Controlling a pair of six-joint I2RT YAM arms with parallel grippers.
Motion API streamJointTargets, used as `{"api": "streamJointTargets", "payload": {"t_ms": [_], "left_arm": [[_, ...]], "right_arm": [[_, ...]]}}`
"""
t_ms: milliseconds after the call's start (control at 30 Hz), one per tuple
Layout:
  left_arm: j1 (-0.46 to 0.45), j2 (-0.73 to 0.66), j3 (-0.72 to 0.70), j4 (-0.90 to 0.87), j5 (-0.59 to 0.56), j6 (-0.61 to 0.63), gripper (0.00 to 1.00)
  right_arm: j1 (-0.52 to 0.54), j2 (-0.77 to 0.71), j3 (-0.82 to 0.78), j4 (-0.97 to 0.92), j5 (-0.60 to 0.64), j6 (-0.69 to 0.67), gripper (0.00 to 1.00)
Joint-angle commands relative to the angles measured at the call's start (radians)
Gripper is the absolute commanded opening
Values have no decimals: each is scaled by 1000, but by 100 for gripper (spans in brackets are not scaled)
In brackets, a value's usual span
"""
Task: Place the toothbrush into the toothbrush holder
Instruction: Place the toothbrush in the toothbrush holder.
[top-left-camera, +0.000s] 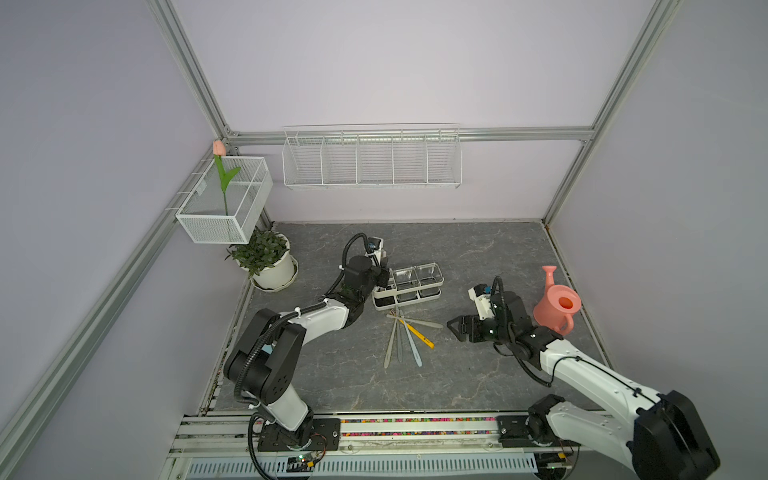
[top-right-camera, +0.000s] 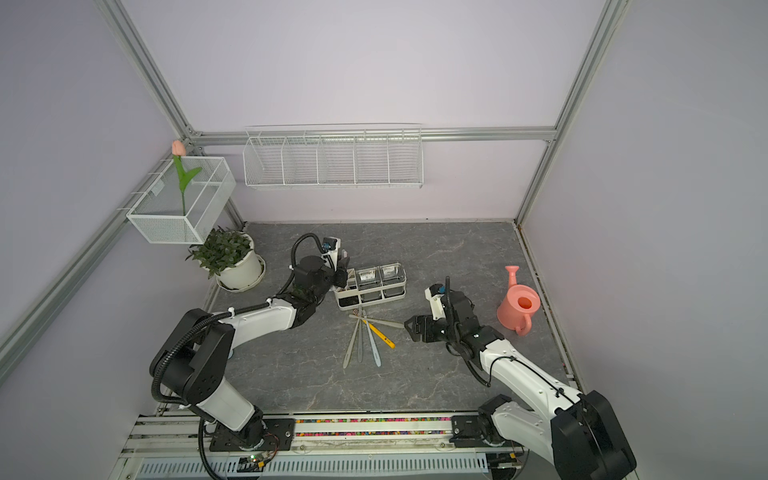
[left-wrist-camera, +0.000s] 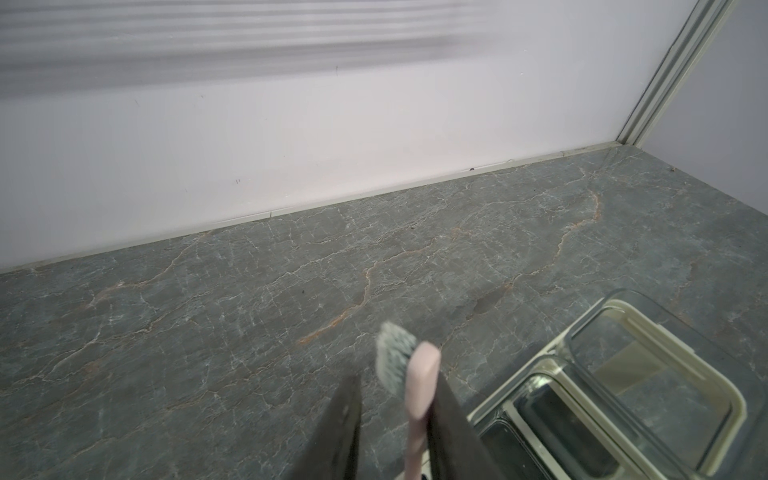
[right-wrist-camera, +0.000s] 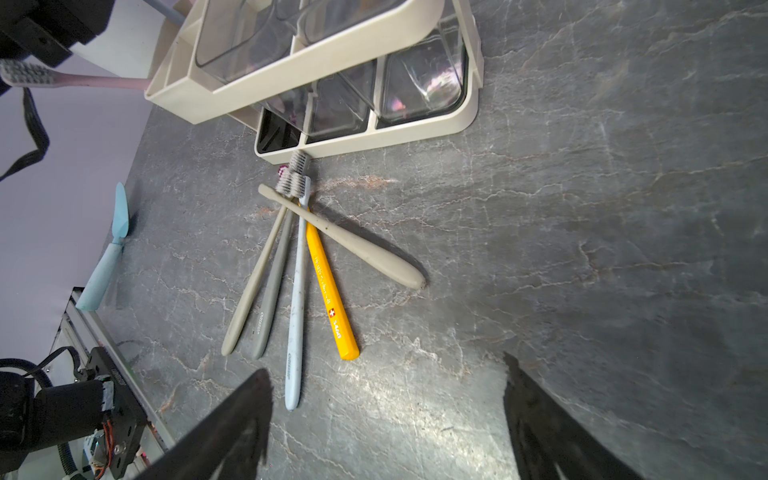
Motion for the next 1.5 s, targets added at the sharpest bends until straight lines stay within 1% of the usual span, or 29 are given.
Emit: {"api": "streamJointTargets", "payload": {"t_ms": [0, 167, 300, 767, 900, 1000, 1167, 1333, 1467], "left_arm": [[5, 17, 13, 17, -5, 7, 31], [4, 4, 13, 27, 2, 9, 39], [5, -11, 18, 35, 7, 20, 42], [5, -62, 73, 2, 13, 26, 46], [4, -85, 83, -6, 5, 19, 47], [5, -135, 93, -35, -22, -5, 48], [5, -226, 149, -175, -34, -23, 49], [5, -363, 119, -209, -32, -60, 50], [5, -435, 95, -211, -16, -66, 52]], "right_arm": [[-8, 9, 23, -10, 6, -18, 89], [-10, 5, 22, -12, 8, -22, 89], [-12, 0, 23, -14, 7, -21, 89], [-11, -13, 17, -15, -1, -19, 89], [-14, 6, 27, -20, -26, -32, 89], [-12, 32, 34, -29, -20, -39, 89], [-12, 38, 33, -23, -35, -44, 89], [-12, 47, 33, -12, -38, -51, 89], [-11, 58, 39, -17, -48, -52, 89]]}}
